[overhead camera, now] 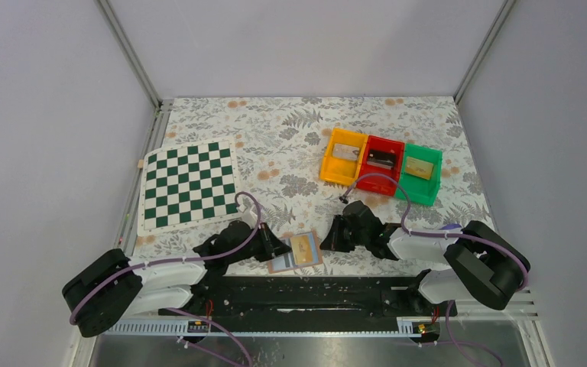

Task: Take the credit cards out of the card holder
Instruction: Remove the credit card from the card holder.

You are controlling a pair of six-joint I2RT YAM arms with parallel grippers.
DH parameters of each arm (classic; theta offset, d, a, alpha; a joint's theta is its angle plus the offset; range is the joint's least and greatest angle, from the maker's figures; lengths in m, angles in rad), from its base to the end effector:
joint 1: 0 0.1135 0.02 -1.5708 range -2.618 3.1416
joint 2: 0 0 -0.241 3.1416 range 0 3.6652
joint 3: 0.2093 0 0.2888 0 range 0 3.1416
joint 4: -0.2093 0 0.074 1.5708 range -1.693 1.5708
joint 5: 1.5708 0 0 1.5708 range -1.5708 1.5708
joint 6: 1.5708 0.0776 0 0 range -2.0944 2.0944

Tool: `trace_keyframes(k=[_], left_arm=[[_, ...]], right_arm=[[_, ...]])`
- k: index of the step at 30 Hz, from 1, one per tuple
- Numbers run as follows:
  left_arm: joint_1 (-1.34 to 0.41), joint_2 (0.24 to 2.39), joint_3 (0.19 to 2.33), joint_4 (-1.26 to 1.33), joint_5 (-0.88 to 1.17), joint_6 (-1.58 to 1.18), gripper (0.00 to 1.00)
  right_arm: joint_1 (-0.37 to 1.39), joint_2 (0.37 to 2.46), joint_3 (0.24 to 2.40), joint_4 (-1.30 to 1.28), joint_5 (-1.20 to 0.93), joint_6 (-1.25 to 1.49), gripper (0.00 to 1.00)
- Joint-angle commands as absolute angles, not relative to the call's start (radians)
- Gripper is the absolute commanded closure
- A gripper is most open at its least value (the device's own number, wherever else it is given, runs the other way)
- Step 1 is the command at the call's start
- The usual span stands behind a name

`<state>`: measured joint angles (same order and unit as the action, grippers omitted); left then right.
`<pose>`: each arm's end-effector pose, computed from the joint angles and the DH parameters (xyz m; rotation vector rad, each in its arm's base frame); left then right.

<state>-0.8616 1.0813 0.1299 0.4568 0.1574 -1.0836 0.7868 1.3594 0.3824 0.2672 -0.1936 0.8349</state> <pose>0.1550 -0.1993 0.0595 -0.1505 2.3505 -1.2649 0.1950 0.2167 0.0507 -0.0513 2.5003 0.9988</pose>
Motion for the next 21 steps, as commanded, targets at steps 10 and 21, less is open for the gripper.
trace_keyframes(k=[10,21], left_arm=[[-0.859,1.069,0.163,0.374,0.079,-1.055,0.72],[-0.872,1.15,0.146,0.508,0.092,-1.058,0.64]], right_arm=[[0.814,1.258,0.49,0.169,-0.249,0.788,0.95],[0.854,1.449,0.518,0.273,-0.265,0.824,0.95]])
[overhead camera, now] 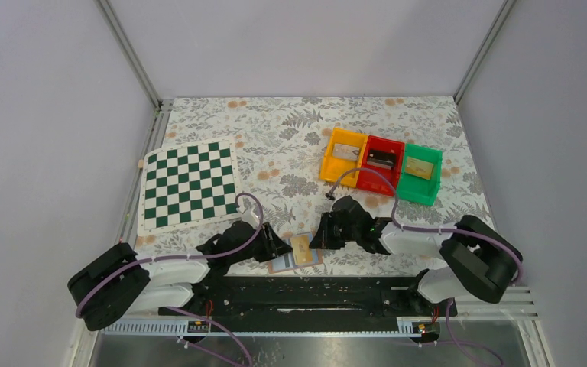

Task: Take the credit cards out of the card holder
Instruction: Remove the credit card from the card holder.

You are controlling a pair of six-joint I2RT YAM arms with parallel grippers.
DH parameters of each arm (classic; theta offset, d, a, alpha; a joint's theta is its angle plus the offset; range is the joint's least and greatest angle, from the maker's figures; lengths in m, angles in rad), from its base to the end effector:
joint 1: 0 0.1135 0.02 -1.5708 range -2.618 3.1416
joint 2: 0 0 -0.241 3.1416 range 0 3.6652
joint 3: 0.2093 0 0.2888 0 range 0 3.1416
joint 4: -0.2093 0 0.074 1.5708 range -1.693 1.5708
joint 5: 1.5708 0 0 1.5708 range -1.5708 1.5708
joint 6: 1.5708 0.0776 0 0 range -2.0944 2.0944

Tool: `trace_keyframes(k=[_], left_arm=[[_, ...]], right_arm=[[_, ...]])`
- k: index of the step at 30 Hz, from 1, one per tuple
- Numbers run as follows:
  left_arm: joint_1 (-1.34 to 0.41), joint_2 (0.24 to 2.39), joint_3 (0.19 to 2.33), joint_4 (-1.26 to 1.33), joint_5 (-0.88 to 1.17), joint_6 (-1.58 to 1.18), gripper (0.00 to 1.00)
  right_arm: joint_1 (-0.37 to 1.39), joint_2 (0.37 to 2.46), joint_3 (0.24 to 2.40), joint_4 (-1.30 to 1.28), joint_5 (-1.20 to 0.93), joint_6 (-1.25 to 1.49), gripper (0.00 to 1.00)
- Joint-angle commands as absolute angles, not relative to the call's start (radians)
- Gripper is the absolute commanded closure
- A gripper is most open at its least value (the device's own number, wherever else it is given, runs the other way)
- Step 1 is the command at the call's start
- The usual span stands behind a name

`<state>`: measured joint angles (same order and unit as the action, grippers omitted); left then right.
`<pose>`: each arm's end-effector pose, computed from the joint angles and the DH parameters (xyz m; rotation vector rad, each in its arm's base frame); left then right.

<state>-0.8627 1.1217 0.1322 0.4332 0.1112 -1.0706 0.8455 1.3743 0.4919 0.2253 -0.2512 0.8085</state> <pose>0.1554 -0.1947 0.0477 -0.1747 2.3889 -1.1707 0.1958 0.2499 0.0787 -0.1990 2.4677 1.1050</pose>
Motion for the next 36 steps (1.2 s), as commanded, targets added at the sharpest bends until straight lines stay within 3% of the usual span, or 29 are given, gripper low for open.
trace_keyframes(k=[1,12,21,30,36], left_arm=[[-0.873,1.159,0.147,0.514,0.092,-1.057,0.64],[-0.888,1.217,0.131,0.606,0.095,-1.064,0.68],[-0.888,1.181,0.103,0.652,0.086,-1.08,1.0],[-0.887,1.177,0.064,0.728,0.088,-1.117,1.0],[-0.883,1.075,0.04,0.606,0.02,-1.119,1.0]], right_arm=[[0.854,1.463,0.51,0.274,-0.256,0.831,0.96],[0.854,1.508,0.426,0.364,-0.244,0.89,0.97],[0.854,1.51,0.421,0.364,-0.239,0.894,0.97],[0.853,1.487,0.403,0.367,-0.225,0.902,0.97],[0.85,1.455,0.39,0.361,-0.219,0.899,0.95]])
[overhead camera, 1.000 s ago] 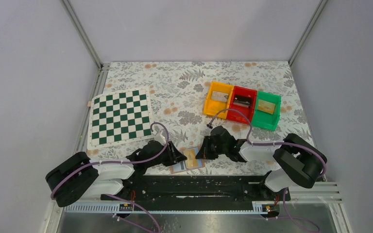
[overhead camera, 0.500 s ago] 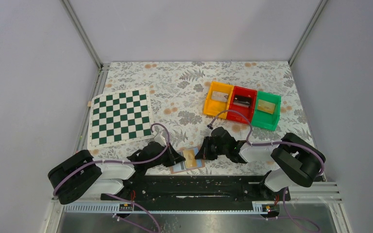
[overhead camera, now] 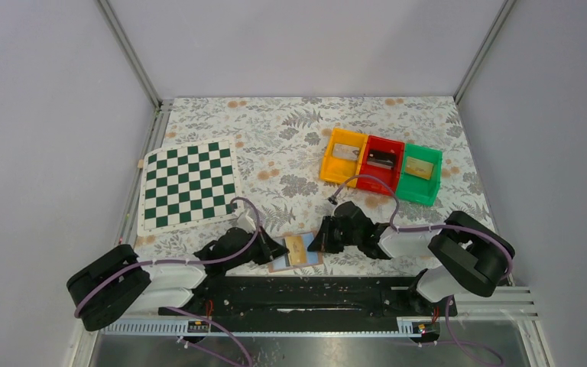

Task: Take the credit cards out of the card holder
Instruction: Remove the credit card from the card holder.

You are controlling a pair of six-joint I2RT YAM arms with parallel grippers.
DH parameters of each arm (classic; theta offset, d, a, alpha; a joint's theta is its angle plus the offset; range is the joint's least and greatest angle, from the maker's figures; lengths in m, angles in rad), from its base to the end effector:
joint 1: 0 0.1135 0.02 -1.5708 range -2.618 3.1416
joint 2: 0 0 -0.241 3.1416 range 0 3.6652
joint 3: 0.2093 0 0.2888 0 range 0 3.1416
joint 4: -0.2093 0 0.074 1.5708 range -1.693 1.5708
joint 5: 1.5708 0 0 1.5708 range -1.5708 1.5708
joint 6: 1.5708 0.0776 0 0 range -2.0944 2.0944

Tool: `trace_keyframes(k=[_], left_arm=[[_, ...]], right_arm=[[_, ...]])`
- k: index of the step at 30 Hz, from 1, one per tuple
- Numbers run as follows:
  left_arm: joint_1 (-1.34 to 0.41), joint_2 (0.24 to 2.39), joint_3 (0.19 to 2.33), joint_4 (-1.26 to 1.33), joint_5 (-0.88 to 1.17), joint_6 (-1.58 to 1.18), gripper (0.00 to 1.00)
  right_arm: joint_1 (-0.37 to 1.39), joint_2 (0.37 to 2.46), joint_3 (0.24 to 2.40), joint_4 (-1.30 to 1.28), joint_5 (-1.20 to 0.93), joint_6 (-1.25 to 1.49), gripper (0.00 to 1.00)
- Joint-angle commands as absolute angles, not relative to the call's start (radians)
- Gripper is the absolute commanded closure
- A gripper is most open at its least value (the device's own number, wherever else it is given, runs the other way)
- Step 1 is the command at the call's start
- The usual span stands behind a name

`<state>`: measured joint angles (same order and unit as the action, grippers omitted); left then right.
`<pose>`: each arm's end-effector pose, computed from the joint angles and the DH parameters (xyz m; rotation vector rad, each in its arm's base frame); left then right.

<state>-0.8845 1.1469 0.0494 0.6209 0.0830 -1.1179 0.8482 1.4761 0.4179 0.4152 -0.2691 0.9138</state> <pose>0.1455 -0.1878 0.0397 -0.2121 2.3138 -1.2435 0.1877 0.2440 0.0474 -0.0869 2.4954 1.1760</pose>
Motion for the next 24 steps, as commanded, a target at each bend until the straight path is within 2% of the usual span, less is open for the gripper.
trace_keyframes(k=[1,10,18,21,24], left_arm=[[-0.884,1.05,0.04,0.587,0.016,-1.116,1.0],[-0.879,0.883,0.055,0.381,-0.032,-1.078,1.0],[-0.877,0.808,0.052,0.302,-0.026,-1.046,1.0],[-0.876,0.773,0.054,0.283,-0.013,-1.013,1.0],[-0.876,0.734,0.066,0.231,-0.012,-0.987,1.0]], right_arm=[[0.85,1.45,0.39,0.361,-0.219,0.899,0.95],[0.844,1.376,0.444,0.264,-0.229,0.827,0.92],[0.827,1.271,0.558,0.236,-0.364,0.61,0.68],[0.779,1.319,0.62,0.273,-0.537,0.54,0.58],[0.759,1.411,0.741,0.17,-0.613,0.428,0.54]])
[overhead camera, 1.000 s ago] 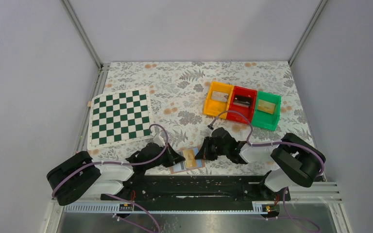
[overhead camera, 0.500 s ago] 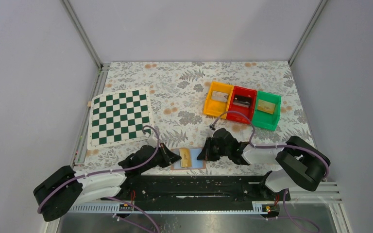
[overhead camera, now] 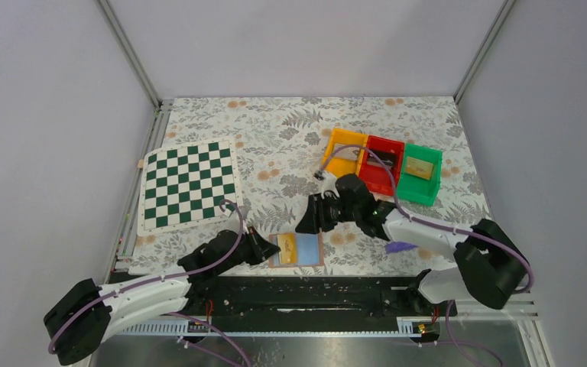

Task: Take the credit cards out of the card holder
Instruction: Remove the credit card from the card holder.

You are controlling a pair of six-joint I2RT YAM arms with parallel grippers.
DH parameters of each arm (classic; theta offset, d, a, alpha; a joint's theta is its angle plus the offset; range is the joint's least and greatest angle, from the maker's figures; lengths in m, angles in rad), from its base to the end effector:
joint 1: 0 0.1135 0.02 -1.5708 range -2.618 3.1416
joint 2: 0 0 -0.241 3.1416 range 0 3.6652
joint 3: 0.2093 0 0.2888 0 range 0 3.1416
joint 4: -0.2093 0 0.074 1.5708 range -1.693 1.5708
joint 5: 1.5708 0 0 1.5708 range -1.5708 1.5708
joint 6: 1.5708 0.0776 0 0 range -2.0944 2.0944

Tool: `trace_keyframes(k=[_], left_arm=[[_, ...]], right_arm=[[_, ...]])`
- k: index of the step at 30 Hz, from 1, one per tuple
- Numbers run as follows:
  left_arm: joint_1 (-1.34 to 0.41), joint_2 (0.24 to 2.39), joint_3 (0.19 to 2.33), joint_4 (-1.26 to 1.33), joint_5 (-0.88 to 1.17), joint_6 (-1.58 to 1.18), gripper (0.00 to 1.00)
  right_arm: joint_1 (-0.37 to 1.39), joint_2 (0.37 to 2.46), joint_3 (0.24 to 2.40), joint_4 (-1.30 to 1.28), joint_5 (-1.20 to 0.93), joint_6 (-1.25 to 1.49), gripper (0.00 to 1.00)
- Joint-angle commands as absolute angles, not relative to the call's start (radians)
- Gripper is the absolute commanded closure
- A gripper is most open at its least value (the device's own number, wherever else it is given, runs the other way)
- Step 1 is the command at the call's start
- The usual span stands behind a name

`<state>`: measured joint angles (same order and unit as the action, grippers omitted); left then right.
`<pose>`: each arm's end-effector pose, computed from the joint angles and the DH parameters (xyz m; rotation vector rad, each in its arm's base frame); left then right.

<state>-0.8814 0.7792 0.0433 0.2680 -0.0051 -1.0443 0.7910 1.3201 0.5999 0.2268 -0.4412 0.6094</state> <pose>0.1488 -0.1799 0.0693 -0.1874 2.2520 -1.1377 0.2149 0.2644 0.1375 -0.5081 2.2298 1.2616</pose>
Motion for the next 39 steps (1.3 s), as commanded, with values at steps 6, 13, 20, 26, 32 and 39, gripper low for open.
trace_keyframes(k=[6,13,20,26,32,39], left_arm=[[-0.876,0.709,0.055,0.226,-0.01,-0.98,1.0],[-0.875,0.703,0.046,0.245,-0.005,-0.959,1.0],[-0.876,0.69,0.054,0.248,-0.006,-0.935,1.0],[-0.876,0.704,0.053,0.256,-0.005,-0.934,1.0],[-0.876,0.724,0.055,0.271,0.02,-0.931,1.0],[-0.877,0.722,0.054,0.275,0.023,-0.93,1.0]], right_arm=[[0.758,1.712,1.012,-0.043,-0.88,0.191,0.41],[0.759,1.837,1.154,-0.272,-0.971,-0.033,0.39],[0.759,1.897,1.212,-0.379,-0.945,-0.126,0.34],[0.759,1.924,1.266,-0.38,-0.941,-0.123,0.33],[0.758,1.952,1.299,-0.382,-0.941,-0.132,0.3],[0.758,1.997,1.328,-0.443,-0.933,-0.186,0.3]])
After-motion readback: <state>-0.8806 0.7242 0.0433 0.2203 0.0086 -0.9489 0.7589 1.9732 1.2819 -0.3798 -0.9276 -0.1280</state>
